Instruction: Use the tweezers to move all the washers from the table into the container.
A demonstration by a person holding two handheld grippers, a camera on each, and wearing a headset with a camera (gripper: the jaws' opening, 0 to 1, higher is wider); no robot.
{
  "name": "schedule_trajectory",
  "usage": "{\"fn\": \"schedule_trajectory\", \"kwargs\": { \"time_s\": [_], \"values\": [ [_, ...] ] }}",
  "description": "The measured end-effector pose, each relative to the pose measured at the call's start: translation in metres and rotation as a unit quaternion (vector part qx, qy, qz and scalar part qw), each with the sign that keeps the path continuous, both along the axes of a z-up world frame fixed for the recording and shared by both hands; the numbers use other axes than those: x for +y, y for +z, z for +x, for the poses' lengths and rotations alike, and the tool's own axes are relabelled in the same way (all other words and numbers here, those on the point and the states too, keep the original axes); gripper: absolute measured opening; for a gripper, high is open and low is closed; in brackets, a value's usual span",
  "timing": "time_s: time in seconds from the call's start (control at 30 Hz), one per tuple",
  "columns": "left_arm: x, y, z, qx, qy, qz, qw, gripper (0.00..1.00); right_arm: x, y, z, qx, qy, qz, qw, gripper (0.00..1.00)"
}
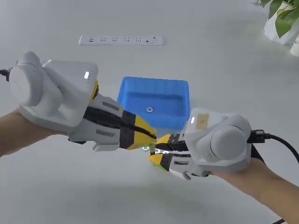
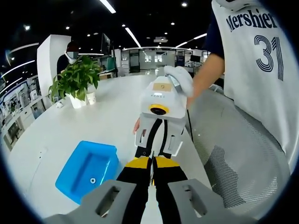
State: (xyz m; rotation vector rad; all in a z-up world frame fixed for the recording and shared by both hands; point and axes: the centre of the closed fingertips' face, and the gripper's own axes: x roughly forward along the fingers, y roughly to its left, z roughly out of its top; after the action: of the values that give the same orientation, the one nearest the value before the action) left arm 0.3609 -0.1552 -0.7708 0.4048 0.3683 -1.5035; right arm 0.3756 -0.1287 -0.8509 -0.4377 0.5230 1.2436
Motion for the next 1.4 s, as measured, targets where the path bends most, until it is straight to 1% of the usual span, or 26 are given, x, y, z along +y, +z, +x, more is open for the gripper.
{"fn": "schedule_trajectory", "kwargs": {
  "time_s": [0.17,0.3,0.47,0.6,0.73,1.0,1.1,1.2,1.3,1.33,1.4],
  "values": [
    [-0.001,-0.003,0.0,-0.002,-0.004,0.007,1.0,0.05,0.0,-0.003,-0.001,0.006,-0.001,0.0,1.0,0.16],
    [-0.002,-0.005,0.001,-0.002,-0.004,0.007,1.0,0.05,0.0,-0.005,0.001,0.009,-0.004,0.001,1.0,0.16],
    [-0.001,-0.008,0.004,0.001,0.0,0.006,1.0,0.05,0.0,-0.008,0.003,0.013,-0.004,0.0,0.9999,0.16],
    [-0.002,-0.01,0.005,0.004,0.0,0.007,1.0,0.05,-0.001,-0.01,0.003,0.022,-0.005,0.001,0.9997,0.16],
    [-0.002,-0.012,0.004,0.007,-0.002,0.01,0.9999,0.05,0.0,-0.013,0.003,0.026,-0.004,0.0,0.9996,0.16],
    [-0.001,-0.015,0.006,0.005,0.001,0.009,0.9999,0.05,0.0,-0.015,0.003,0.03,-0.003,-0.003,0.9995,0.16],
    [-0.001,-0.015,0.006,0.006,0.003,0.005,1.0,0.05,0.0,-0.015,0.003,0.03,-0.002,-0.002,0.9996,0.16],
    [0.0,-0.015,0.006,0.008,0.004,0.004,1.0,0.05,0.001,-0.015,0.003,0.029,0.001,-0.002,0.9996,0.15],
    [0.0,-0.015,0.007,0.01,0.006,0.002,0.9999,0.05,0.003,-0.016,0.0,0.033,0.008,-0.002,0.9994,0.12],
    [0.001,-0.015,0.007,0.011,0.006,0.002,0.9999,0.05,0.003,-0.016,0.0,0.027,0.01,-0.004,0.9996,0.12],
    [0.001,-0.015,0.006,0.013,0.007,0.001,0.9999,0.05,0.003,-0.016,0.0,0.03,0.01,-0.004,0.9995,0.11]
  ]
}}
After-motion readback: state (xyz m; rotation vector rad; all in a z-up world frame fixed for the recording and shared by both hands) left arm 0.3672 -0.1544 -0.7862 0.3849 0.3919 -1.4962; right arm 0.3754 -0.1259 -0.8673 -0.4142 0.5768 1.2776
